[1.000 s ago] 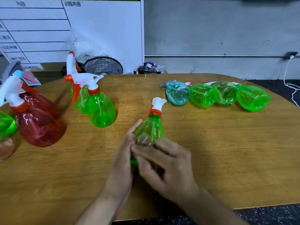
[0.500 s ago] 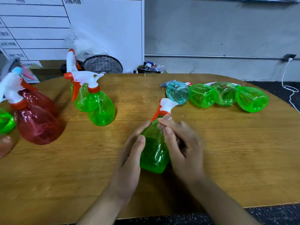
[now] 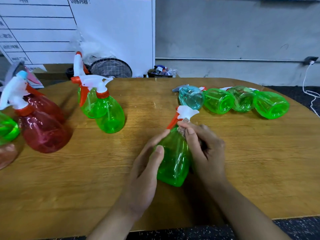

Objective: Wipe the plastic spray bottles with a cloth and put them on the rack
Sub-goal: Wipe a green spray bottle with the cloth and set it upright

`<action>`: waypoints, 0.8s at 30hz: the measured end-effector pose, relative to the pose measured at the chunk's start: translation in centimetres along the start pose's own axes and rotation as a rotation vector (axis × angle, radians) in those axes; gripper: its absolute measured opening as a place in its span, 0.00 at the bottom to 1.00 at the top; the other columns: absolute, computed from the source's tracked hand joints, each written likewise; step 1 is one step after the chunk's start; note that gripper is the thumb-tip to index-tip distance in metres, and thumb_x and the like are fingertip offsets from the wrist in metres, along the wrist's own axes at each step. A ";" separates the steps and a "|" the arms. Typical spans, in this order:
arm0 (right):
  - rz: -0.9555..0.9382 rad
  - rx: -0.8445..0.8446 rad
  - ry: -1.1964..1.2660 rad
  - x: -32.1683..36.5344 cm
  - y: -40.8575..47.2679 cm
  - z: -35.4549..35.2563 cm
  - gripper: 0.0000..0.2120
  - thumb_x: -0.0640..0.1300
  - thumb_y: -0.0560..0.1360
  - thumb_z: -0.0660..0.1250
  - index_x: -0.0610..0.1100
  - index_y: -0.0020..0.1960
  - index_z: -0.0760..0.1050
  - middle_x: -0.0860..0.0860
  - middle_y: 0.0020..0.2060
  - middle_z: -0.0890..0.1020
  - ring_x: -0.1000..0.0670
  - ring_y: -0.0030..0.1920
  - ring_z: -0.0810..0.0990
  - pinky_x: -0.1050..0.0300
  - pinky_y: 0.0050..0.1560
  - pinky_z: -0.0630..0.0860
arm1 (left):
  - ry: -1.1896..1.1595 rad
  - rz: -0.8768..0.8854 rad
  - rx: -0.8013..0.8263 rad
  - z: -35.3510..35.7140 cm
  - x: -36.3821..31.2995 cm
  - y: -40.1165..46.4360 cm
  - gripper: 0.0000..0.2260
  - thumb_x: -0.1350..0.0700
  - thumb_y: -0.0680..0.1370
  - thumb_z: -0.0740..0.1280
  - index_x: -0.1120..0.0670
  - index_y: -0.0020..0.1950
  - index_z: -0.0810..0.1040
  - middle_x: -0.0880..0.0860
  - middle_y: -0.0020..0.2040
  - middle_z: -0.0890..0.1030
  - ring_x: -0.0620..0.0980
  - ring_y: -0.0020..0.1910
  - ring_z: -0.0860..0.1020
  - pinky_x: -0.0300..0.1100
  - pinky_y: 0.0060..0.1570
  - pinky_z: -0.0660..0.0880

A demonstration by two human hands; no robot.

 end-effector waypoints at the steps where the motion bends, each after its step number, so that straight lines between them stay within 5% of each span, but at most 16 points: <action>1: 0.020 -0.007 0.010 -0.2 -0.1 0.0 0.14 0.47 0.83 0.64 0.46 0.61 0.85 0.48 0.34 0.77 0.54 0.35 0.73 0.65 0.41 0.67 | -0.001 -0.004 0.000 0.1 0.0 -0.1 0.14 0.54 0.85 0.63 0.51 0.69 0.81 0.42 0.66 0.84 0.41 0.68 0.79 0.32 0.63 0.75; 6: -0.143 0.112 -0.037 2.7 -2.1 2.5 0.13 0.45 0.82 0.67 0.45 0.63 0.84 0.53 0.40 0.77 0.59 0.37 0.72 0.68 0.39 0.68 | -0.100 -0.123 -0.084 -1.7 1.1 0.5 0.17 0.45 0.83 0.61 0.42 0.70 0.81 0.49 0.71 0.81 0.52 0.73 0.77 0.60 0.75 0.70; 10: -0.473 0.213 -0.166 5.7 -4.9 4.6 0.11 0.45 0.80 0.73 0.47 0.61 0.86 0.50 0.40 0.79 0.50 0.38 0.77 0.55 0.39 0.78 | -0.211 -0.162 -0.103 -2.4 0.8 0.8 0.19 0.45 0.83 0.61 0.47 0.73 0.77 0.54 0.66 0.85 0.55 0.66 0.83 0.46 0.63 0.81; 13: -0.530 0.183 -0.216 5.7 -4.6 4.2 0.10 0.47 0.80 0.73 0.49 0.60 0.87 0.50 0.38 0.78 0.51 0.37 0.76 0.55 0.35 0.77 | -0.201 -0.148 -0.088 -2.1 0.2 0.7 0.19 0.46 0.84 0.60 0.47 0.73 0.77 0.55 0.67 0.84 0.56 0.67 0.82 0.51 0.66 0.80; 17: -0.243 0.104 -0.062 2.9 -1.7 1.8 0.12 0.46 0.83 0.66 0.46 0.62 0.84 0.51 0.39 0.76 0.57 0.37 0.71 0.65 0.38 0.69 | -0.132 -0.150 -0.088 -1.6 0.6 0.3 0.16 0.46 0.82 0.63 0.44 0.68 0.83 0.55 0.69 0.82 0.57 0.71 0.79 0.66 0.74 0.69; 20: 0.024 0.042 0.099 -0.4 0.0 0.4 0.13 0.46 0.83 0.63 0.47 0.62 0.84 0.42 0.38 0.81 0.50 0.37 0.74 0.56 0.38 0.70 | -0.112 -0.172 -0.028 -0.5 0.8 -0.3 0.16 0.44 0.82 0.63 0.41 0.67 0.83 0.52 0.69 0.82 0.55 0.70 0.79 0.66 0.73 0.71; 24: 0.128 0.029 0.208 -1.3 -0.3 0.9 0.14 0.47 0.84 0.63 0.47 0.62 0.85 0.43 0.38 0.80 0.45 0.38 0.75 0.49 0.41 0.72 | -0.159 -0.206 0.009 -0.1 1.0 -0.6 0.20 0.39 0.79 0.62 0.41 0.68 0.81 0.50 0.67 0.84 0.54 0.67 0.81 0.59 0.67 0.77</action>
Point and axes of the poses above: each hand's wrist, its own y-axis towards the middle knuckle, its own z-axis out of the palm, x = y × z, the point moved 8 cm from there along y, towards the middle knuckle
